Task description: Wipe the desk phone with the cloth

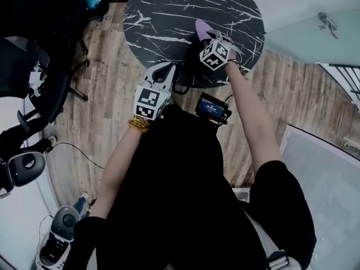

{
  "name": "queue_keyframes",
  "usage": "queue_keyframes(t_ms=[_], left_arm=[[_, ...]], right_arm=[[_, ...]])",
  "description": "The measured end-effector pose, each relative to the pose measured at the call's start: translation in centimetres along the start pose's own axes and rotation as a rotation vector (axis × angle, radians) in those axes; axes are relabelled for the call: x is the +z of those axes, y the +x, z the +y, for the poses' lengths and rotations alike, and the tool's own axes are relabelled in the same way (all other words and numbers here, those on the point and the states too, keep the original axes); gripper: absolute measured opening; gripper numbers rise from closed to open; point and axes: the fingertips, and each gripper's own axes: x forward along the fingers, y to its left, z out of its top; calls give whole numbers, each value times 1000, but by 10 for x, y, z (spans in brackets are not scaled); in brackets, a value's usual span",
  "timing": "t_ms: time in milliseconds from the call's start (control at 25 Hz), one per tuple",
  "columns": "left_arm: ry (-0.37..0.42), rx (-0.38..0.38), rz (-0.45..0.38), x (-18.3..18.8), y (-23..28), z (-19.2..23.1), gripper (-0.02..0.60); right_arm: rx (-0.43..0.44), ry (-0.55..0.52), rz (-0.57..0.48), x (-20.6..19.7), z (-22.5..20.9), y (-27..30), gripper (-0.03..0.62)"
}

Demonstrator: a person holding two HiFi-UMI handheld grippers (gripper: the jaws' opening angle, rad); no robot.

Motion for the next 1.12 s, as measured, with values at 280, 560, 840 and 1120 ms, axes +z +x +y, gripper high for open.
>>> queue_keyframes(t_ms=[280,560,840,1120], left_arm=[[-9,7,4,-3,0,4,15],[-12,1,3,-3,3,2,14],[-13,-3,5,-5,1,-1,15],[-10,-5,8,-6,1,-2,15]], right_arm=[[65,102,29,-14,19,10,58],[76,112,45,-15,23,12,58],[81,136,46,-17,29,11,58],[96,144,48,-19,36,10,58]])
